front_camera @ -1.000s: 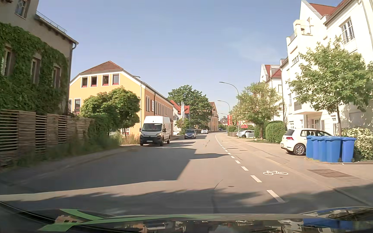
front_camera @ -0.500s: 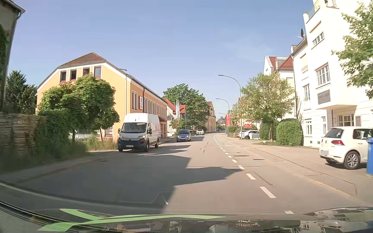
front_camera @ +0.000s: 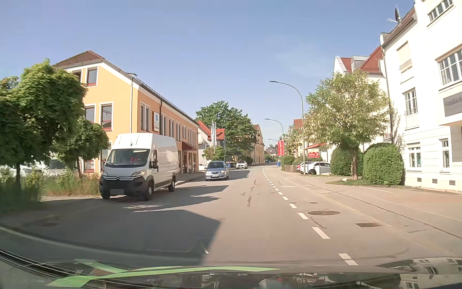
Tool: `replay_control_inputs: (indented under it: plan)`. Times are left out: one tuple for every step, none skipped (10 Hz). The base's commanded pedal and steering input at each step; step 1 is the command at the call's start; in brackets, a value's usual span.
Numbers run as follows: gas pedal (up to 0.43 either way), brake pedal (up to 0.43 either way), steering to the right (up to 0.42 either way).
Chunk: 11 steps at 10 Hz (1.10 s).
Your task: Follow the waypoints while adhering to traffic rules and regulations
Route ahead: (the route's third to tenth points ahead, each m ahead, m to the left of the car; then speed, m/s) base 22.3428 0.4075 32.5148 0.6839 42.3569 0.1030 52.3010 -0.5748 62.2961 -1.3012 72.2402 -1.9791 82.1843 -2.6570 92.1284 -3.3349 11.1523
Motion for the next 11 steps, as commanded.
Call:
replay_control_inputs:
  plan:
    - [0.047,0.000,0.006]
    - [0.047,0.000,0.005]
    - [0.047,0.000,0.005]
    - [0.047,0.000,0.005]
    - [0.047,0.000,0.004]
    - [0.047,0.000,0.002]
    - [0.059,0.000,0.002]
    - [0.059,0.000,0.001]
    - [0.059,0.000,0.000]
    - [0.059,0.000,0.000]
    - [0.059,0.000,-0.001]
